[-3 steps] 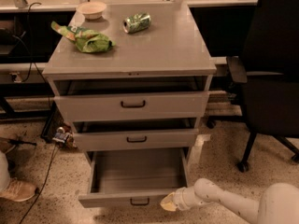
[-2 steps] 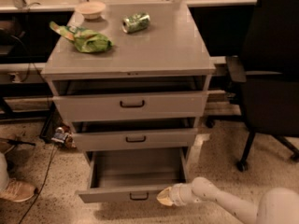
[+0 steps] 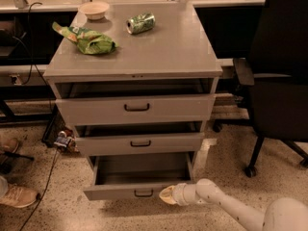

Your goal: Close bottom drawer

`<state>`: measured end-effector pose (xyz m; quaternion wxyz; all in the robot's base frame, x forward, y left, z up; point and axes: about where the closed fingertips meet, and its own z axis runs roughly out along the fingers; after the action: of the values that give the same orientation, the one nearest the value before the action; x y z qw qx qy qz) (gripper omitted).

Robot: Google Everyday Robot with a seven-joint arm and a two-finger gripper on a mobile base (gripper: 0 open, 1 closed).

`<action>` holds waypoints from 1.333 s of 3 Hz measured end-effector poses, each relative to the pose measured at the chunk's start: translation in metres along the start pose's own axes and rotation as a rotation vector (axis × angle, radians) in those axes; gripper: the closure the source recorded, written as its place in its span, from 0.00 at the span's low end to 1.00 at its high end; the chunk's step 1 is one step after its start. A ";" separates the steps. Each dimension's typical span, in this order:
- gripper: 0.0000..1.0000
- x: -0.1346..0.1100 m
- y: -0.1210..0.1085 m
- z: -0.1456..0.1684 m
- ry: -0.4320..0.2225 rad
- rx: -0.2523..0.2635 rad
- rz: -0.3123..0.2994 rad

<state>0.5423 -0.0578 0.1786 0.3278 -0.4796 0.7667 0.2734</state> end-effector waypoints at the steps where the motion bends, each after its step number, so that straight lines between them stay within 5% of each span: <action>1: 1.00 0.000 0.000 0.000 0.000 0.000 0.000; 2: 1.00 0.001 0.002 0.001 -0.014 0.007 0.010; 4: 1.00 0.003 -0.028 0.004 -0.084 0.121 -0.040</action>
Offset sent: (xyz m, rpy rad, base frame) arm -0.0036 -0.0031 -0.0011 0.0286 -0.0079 -0.0380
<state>0.5681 -0.0675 0.1714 0.3934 -0.4623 0.7577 0.2397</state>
